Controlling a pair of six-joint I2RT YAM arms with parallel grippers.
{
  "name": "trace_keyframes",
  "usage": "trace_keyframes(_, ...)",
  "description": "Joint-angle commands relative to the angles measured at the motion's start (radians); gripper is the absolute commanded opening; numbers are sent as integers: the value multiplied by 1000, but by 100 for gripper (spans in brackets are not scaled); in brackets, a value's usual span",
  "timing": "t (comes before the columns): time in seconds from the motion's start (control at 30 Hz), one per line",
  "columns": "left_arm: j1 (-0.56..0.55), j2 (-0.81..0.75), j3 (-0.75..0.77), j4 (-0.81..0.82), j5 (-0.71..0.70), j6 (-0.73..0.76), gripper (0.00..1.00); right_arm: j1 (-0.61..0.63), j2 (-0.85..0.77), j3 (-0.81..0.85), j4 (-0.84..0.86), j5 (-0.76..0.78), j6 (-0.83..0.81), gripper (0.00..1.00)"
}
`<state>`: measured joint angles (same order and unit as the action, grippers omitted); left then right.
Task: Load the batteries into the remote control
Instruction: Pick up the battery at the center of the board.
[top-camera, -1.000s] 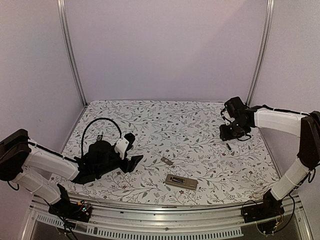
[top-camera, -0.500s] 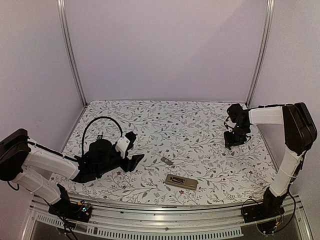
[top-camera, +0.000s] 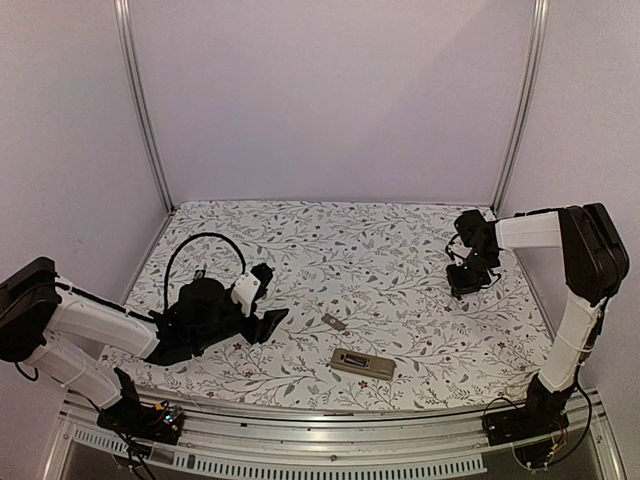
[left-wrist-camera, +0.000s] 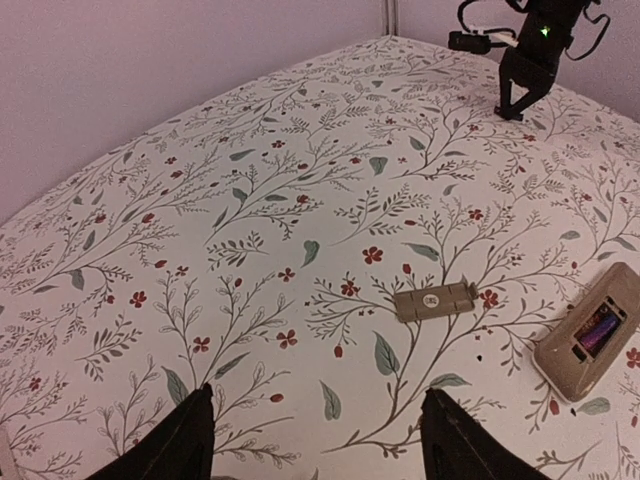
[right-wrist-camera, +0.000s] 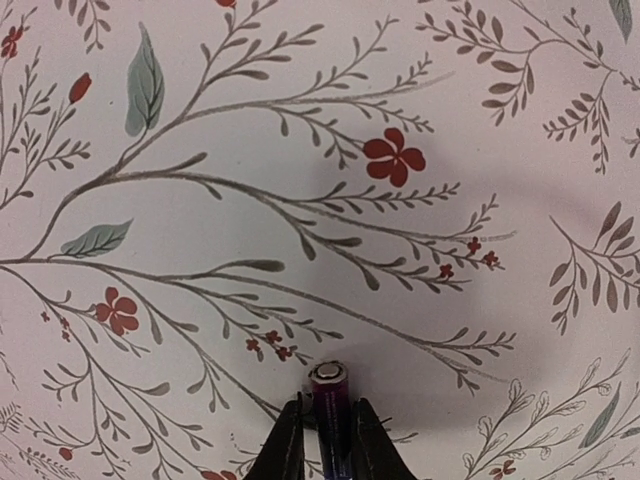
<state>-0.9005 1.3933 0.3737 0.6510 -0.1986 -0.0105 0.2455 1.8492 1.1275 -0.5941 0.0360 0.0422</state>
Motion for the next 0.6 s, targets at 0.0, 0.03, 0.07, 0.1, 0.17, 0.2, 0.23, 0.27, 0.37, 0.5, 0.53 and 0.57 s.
trace_keyframes(0.0, 12, 9, 16, -19, -3, 9, 70, -5, 26, -5, 9, -56, 3, 12)
trace_keyframes(0.03, 12, 7, 16, -19, -5, 9, 70, -5, 25, -6, 8, -63, 5, 9)
trace_keyframes(0.07, 11, 7, 16, -19, -5, 9, 70, -4, 24, -6, 8, -67, 5, 7)
trace_keyframes(0.1, 12, 7, 16, -19, -7, 9, 70, -4, 20, -5, 8, -71, 5, 4)
trace_keyframes(0.17, 11, 7, 16, -19, -7, 9, 70, -4, 9, -5, 8, -78, 5, 1)
trace_keyframes(0.2, 12, 7, 16, -19, -7, 9, 70, -4, 2, -2, 8, -80, 7, 0)
trace_keyframes(0.23, 12, 6, 17, -19, -6, 9, 70, -3, -13, -2, 9, -82, 8, 0)
trace_keyframes(0.27, 12, 6, 17, -19, -7, 9, 70, -4, -28, 1, 9, -86, 11, 0)
trace_keyframes(0.37, 12, 3, 19, -20, -6, 9, 70, -3, -82, -1, 21, -129, 26, 0)
trace_keyframes(0.5, 12, -2, 26, -30, 1, 9, 70, 3, -192, -9, 54, -216, 65, 0)
trace_keyframes(0.53, 12, -4, 28, -33, 3, 9, 70, 12, -218, -15, 75, -250, 73, 0)
trace_keyframes(0.57, 12, -6, 31, -35, 5, 9, 70, 24, -265, -20, 100, -287, 77, 0)
